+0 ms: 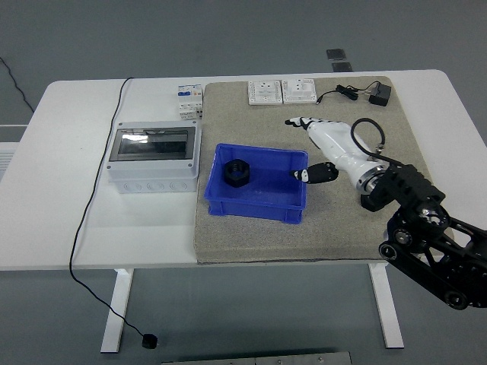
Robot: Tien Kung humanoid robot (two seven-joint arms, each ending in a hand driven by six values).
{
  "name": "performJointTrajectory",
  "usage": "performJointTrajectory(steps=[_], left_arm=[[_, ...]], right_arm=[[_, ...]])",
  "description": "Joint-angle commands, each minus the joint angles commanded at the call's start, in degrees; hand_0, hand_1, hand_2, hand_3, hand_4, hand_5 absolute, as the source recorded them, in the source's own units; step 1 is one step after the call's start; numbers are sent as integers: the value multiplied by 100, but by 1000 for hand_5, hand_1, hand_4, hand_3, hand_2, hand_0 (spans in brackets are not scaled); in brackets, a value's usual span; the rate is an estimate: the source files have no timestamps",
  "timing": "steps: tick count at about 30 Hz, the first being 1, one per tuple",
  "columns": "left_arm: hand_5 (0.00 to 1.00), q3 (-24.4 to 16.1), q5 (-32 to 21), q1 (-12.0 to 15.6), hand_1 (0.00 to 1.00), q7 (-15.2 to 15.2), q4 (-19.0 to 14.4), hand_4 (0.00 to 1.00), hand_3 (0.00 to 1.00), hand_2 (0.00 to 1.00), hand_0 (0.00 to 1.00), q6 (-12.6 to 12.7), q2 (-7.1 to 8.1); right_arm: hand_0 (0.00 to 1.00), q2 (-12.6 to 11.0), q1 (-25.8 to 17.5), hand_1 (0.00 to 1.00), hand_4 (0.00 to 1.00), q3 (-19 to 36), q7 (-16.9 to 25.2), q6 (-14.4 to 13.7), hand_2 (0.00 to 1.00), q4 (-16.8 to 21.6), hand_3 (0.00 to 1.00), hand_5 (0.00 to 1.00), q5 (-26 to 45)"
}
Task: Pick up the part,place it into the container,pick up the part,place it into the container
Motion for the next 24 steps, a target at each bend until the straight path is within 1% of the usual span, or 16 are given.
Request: performJointTrajectory(steps=[3, 4, 5, 9, 10, 11, 19, 24], left_arm=[[508, 111, -169, 13, 648, -22, 0, 656, 600, 664, 732, 14, 14], [509, 121, -188, 14, 647, -28, 0, 656, 599, 664, 732, 16, 15], [509, 124, -197, 14, 647, -33, 0, 656, 599, 664, 732, 18, 15], [509, 61, -105, 10, 647, -32, 0, 656, 599, 664, 732, 8, -4], [508, 49, -88, 12, 647, -31, 0, 655, 598, 663, 732, 6, -7], [508, 36, -70, 14, 647, -28, 0, 655, 598, 663, 732, 2, -10], [508, -32, 25, 7, 647, -17, 0, 654, 597, 663, 730, -14, -21], [509, -22, 3, 5, 646, -22, 0, 654, 597, 662, 730, -9, -21]], right_arm=[[598, -345, -463, 706, 839, 512, -221, 226, 780, 252, 823, 197, 45], [561, -414, -601, 678, 837, 648, -280, 310, 767, 270, 798, 194, 46], [561, -466, -755, 678, 837, 794, -337, 394, 767, 268, 798, 194, 32], [561, -417, -1245, 678, 837, 1234, -451, 571, 767, 96, 798, 194, -185], [525, -400, -1315, 655, 842, 1284, -458, 577, 753, 70, 778, 203, -208], [525, -380, -1375, 655, 842, 1323, -463, 574, 753, 35, 778, 203, -237], [519, -312, -1370, 649, 845, 1135, -419, 571, 751, -411, 779, 207, -202], [501, -301, -1382, 636, 848, 1112, -391, 508, 748, -399, 776, 215, -104]])
